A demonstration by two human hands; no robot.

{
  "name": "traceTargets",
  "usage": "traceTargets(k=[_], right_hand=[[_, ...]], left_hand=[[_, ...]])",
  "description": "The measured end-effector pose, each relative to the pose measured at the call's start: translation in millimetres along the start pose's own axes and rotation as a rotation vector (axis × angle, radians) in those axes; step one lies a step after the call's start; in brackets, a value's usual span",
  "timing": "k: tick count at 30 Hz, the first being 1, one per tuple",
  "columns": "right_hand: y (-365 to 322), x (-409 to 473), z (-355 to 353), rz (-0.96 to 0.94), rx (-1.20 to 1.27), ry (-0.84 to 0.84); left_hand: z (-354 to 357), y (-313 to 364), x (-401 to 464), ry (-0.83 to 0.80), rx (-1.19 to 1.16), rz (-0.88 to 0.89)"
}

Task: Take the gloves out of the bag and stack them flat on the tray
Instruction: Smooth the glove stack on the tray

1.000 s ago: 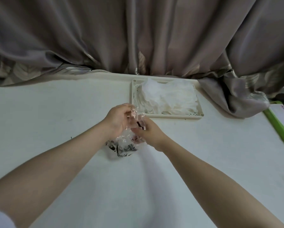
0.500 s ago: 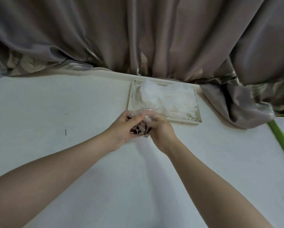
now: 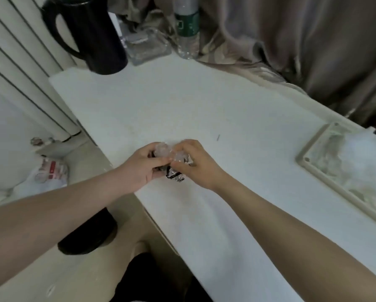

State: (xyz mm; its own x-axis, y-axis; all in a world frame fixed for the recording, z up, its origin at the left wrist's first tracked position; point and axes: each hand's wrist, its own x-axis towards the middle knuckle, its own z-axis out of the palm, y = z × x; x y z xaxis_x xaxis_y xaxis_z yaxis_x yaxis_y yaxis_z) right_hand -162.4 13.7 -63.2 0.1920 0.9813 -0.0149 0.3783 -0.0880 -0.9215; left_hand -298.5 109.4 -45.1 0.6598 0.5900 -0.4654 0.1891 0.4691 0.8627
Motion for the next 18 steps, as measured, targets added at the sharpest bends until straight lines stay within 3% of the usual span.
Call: traceTargets(k=[7,10,13,16,18], right_hand=[[-51.6,79.1,155.6,-0.19,-0.052,-0.352],[-54.2,111.1,234.5,-0.192,-0.154,-0.561],[-31.6,131.1,310.8,-0.219,-0.226,-0.659],[15.4,160.9,392.2,-0.228,-0.391,-0.656],[52.8,176.2,427.4,-0.292,-0.46,-0.571]], left_hand=[[-156.7,-21.5,-70.3,0.32,-0.177,0.072],[-230.4,-51.4,-87.0,0.458,-0.322,0.033],[-287.8,-90.0,-86.5,0.587,-0.413,-0.081],[-363.1,-139.5,-69.1,0.492,-0.447,-0.114],[-397.1,-162.2,-59.2,0.347,-0.301,-0.152]])
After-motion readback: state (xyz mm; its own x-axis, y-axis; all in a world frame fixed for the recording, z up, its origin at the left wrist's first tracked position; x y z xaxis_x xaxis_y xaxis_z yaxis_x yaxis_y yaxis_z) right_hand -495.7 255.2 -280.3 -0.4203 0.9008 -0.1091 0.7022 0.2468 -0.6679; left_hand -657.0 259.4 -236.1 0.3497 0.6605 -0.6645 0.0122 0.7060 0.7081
